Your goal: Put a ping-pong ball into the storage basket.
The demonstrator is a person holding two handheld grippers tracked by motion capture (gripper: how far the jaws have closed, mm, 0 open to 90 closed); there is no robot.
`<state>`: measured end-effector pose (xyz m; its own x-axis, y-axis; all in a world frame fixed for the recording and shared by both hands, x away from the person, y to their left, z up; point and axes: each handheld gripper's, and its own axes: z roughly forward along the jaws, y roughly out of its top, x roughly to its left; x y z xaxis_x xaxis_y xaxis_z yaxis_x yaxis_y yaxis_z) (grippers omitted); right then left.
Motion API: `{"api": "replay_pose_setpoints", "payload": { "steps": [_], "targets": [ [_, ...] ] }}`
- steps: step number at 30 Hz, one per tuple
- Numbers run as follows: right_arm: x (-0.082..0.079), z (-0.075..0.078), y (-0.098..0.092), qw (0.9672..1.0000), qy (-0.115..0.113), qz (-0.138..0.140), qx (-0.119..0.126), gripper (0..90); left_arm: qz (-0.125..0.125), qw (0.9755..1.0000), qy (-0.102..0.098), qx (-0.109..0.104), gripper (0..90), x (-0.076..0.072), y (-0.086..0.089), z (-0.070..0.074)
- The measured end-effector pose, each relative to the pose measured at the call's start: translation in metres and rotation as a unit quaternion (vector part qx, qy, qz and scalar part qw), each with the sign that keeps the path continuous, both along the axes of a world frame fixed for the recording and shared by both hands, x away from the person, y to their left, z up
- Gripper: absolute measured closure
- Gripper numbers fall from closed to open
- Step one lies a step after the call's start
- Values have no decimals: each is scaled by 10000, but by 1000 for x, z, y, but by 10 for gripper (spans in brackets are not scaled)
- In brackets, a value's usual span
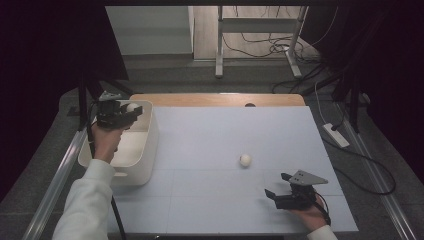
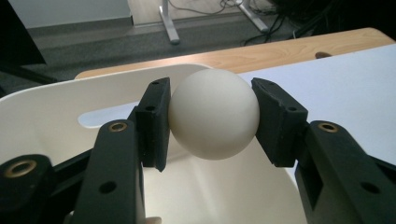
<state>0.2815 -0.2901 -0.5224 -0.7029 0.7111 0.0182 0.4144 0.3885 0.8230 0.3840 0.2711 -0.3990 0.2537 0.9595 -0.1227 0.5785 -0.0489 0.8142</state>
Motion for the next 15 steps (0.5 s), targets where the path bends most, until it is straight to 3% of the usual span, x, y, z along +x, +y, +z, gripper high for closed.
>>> {"api": "replay_pose_setpoints", "payload": {
  "steps": [15],
  "targets": [
    [0, 0, -1, 10000, 7, 4, -3, 121, 171, 9984, 521, 129, 499, 16, 7, -12]
  ]
}}
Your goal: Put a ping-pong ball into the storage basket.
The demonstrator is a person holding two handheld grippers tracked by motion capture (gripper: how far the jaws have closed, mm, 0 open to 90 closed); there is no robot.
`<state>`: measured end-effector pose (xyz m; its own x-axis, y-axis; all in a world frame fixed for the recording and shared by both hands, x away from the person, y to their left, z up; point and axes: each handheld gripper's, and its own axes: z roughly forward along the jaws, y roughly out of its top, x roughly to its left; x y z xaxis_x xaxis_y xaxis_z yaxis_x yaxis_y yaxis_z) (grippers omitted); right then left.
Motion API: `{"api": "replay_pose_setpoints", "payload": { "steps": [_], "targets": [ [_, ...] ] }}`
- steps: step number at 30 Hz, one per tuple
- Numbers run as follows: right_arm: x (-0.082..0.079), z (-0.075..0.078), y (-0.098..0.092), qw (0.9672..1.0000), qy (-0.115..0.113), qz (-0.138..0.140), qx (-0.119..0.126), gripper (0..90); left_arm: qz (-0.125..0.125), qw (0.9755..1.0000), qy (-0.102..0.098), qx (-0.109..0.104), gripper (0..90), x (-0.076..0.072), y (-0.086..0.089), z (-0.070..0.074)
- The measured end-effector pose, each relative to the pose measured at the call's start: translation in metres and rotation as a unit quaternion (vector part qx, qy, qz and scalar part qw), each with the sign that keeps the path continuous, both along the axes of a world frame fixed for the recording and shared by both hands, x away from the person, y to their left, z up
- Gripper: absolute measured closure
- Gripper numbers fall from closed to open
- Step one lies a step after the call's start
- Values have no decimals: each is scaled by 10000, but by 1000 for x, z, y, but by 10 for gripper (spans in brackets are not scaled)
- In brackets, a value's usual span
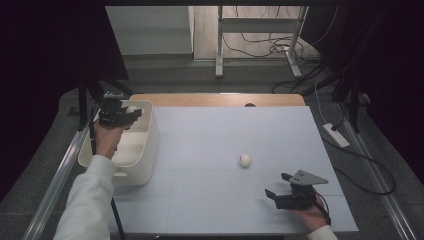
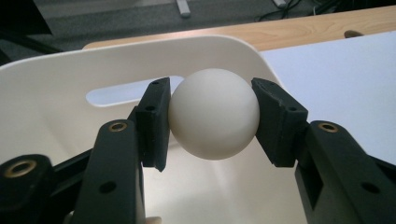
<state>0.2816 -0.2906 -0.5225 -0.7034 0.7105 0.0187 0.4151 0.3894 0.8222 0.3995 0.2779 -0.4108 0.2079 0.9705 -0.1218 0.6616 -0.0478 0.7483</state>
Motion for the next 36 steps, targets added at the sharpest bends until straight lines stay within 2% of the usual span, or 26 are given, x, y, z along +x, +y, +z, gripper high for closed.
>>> {"api": "replay_pose_setpoints", "payload": {
  "steps": [10, 19, 22, 25, 26, 28, 36],
  "targets": [
    [0, 0, 0, 10000, -2, 5, -12, 121, 12, 9995, 302, 107, 498, 4, -1, -5],
    [0, 0, 0, 10000, -1, 8, -4, 121, -5, 9996, 243, 113, 496, 2, -3, -3],
    [0, 0, 0, 10000, -3, 10, -3, 121, 6, 9998, 145, 150, 482, 1, -3, -1],
    [0, 0, 0, 10000, -3, 9, -7, 121, 30, 9997, 52, 254, 392, 0, -5, 0],
    [0, 0, 0, 10000, -3, 9, -7, 121, 30, 9996, 23, 274, 392, -1, -6, 1],
    [0, 0, 0, 10000, -3, 10, -9, 121, -32, 9998, -56, 192, 324, -2, -8, 3],
    [0, 0, 0, 10000, -7, 9, 2, 121, -352, 9986, -377, -97, 237, -11, -15, 13]
  ]
}}
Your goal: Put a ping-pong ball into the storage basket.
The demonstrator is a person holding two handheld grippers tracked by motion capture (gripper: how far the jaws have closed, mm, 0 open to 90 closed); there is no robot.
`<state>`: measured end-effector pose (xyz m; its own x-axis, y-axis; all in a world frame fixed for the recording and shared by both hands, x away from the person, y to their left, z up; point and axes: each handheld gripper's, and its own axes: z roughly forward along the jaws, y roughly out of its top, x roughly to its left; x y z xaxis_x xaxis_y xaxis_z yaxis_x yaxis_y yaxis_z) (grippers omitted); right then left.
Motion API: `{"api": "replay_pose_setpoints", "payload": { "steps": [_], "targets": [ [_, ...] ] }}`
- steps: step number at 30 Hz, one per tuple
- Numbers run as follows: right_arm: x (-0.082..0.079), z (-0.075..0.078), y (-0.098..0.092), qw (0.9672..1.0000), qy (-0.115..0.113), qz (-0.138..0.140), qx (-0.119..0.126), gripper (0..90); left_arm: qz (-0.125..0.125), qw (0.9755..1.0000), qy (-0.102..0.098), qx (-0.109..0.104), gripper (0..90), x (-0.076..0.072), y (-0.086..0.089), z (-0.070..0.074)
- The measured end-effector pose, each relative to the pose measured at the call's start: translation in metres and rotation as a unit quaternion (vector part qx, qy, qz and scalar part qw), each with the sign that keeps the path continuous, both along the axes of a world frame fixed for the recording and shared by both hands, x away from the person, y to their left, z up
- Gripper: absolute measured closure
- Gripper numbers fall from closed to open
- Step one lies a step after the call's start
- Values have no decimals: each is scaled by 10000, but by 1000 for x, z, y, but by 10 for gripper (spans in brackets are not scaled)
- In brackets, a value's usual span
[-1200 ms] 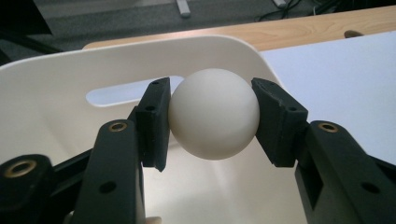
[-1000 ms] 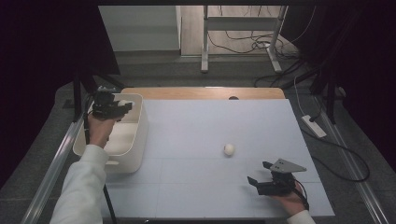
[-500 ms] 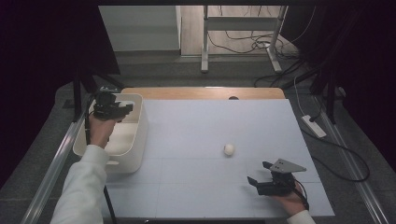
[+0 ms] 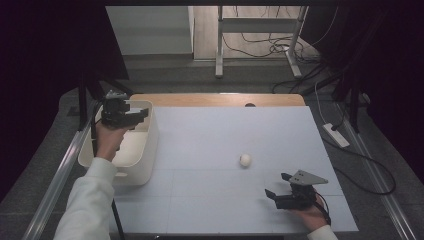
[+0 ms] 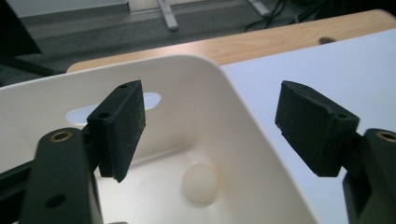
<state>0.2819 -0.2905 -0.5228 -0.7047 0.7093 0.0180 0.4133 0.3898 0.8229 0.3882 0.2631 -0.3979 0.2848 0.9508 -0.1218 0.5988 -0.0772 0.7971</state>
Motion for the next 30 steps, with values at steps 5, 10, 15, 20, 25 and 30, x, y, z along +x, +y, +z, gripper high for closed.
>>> {"api": "replay_pose_setpoints", "payload": {
  "steps": [5, 10, 15, 20, 25, 30],
  "targets": [
    [0, 0, -1, 10000, 14, -12, 6, 121, -255, 9994, -183, -128, 204, -9, -6, 5],
    [0, 1, -1, 10000, 7, -48, 40, 121, -511, 9979, -279, -267, 187, -15, -12, 10],
    [1, 1, -2, 10000, 23, -62, 64, 121, -631, 9968, -363, -325, 181, -21, -16, 13],
    [2, 1, -3, 9999, 24, -107, 93, 120, -819, 9943, -449, -517, 178, -31, -20, 15],
    [0, 1, -4, 9999, 29, -136, 79, 121, -956, 9926, -483, -565, 178, -35, -24, 15],
    [-1, 1, -6, 9997, 28, -228, 124, 120, -1115, 9901, -482, -706, 177, -36, -30, 15]
  ]
}}
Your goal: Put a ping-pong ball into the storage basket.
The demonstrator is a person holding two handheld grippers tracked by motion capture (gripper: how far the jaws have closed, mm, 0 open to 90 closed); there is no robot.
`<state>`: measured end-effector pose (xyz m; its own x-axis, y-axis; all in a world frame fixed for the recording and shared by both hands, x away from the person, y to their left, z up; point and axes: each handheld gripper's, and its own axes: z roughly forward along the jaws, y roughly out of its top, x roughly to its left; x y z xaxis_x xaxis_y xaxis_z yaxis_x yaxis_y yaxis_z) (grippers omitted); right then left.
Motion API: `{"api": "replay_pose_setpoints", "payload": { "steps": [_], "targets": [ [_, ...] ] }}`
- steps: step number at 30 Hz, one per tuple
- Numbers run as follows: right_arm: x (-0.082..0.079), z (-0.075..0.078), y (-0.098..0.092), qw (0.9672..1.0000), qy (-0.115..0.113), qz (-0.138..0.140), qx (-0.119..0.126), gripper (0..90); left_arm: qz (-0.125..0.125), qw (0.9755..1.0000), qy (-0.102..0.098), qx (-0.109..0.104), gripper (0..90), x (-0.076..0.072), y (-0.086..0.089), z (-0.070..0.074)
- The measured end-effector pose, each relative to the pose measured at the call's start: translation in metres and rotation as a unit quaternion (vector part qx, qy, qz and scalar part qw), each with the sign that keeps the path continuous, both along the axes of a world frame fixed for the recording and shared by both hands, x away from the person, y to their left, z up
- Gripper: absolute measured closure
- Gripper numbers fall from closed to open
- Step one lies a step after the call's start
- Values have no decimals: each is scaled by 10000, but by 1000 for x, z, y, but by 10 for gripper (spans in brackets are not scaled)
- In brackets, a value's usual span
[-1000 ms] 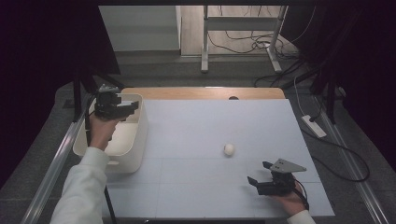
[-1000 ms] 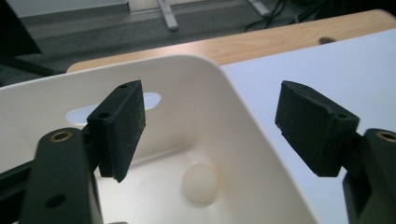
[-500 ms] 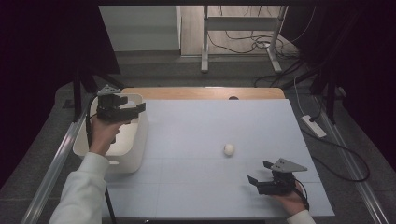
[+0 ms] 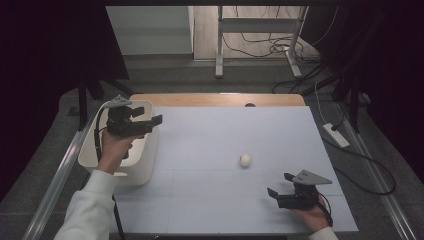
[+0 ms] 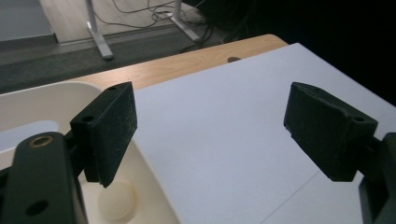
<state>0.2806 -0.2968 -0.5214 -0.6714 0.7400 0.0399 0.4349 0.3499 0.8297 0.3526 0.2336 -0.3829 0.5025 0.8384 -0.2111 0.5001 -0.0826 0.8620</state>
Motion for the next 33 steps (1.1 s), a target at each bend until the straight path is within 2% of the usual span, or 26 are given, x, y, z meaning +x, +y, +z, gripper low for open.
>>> {"api": "replay_pose_setpoints", "payload": {
  "steps": [3, 13, 22, 33],
  "targets": [
    [-1, 0, 0, 10000, -2, 11, -11, 119, -109, 9998, -1, -146, 177, 0, -4, -2],
    [-2, 0, -4, 10000, -27, -8, -18, 120, -285, 9992, -35, -273, 178, -7, -12, -6],
    [-1, 0, -2, 10000, -33, 8, -41, 120, -488, 9984, -85, -289, 179, -15, -22, -4],
    [0, 0, -1, 10000, -41, 24, -21, 120, -746, 9966, -21, -341, 181, -15, -38, -9]
  ]
}}
